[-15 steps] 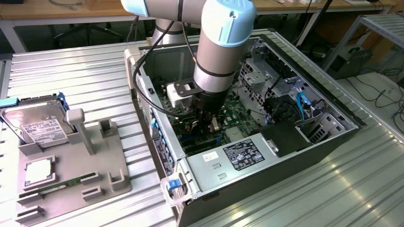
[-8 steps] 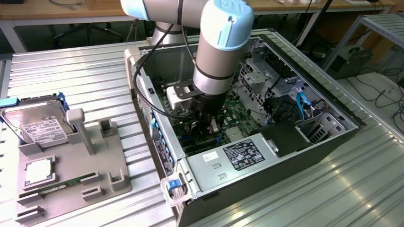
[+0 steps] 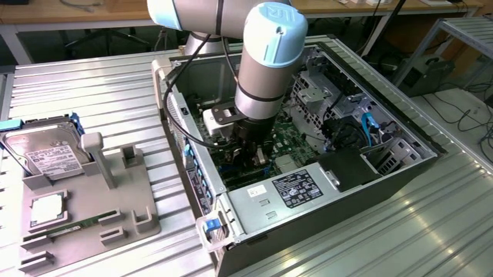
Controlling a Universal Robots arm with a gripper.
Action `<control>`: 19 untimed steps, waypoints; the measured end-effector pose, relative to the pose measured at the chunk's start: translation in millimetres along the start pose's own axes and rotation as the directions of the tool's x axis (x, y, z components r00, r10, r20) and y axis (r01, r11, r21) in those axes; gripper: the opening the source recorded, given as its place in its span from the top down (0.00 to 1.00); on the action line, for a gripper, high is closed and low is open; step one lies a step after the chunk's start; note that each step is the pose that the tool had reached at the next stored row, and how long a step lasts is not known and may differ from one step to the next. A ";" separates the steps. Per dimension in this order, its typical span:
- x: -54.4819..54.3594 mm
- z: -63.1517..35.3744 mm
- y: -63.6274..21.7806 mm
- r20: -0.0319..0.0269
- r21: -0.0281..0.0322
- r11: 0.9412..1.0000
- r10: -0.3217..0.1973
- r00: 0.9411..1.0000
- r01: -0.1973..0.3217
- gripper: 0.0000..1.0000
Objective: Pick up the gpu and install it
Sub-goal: 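Insert the gpu into the slot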
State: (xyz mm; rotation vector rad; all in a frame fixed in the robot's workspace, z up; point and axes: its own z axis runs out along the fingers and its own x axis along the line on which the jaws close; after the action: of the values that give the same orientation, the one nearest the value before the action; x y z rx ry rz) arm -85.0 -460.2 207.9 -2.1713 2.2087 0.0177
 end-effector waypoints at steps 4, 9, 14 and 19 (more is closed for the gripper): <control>-0.1 0.3 -0.1 0.001 0.000 1.000 0.000 1.000 0.000 0.72; -0.1 -2.5 -0.1 0.000 0.000 1.000 0.000 1.000 0.000 0.65; -1.2 -22.4 -0.6 -0.001 0.000 1.000 0.000 1.000 0.000 0.65; -2.3 -45.4 -1.1 -0.002 0.000 1.000 0.000 1.000 0.000 0.65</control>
State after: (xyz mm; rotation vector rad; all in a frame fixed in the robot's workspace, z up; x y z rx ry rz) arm -84.9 -459.7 253.3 -2.1723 2.2095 0.0147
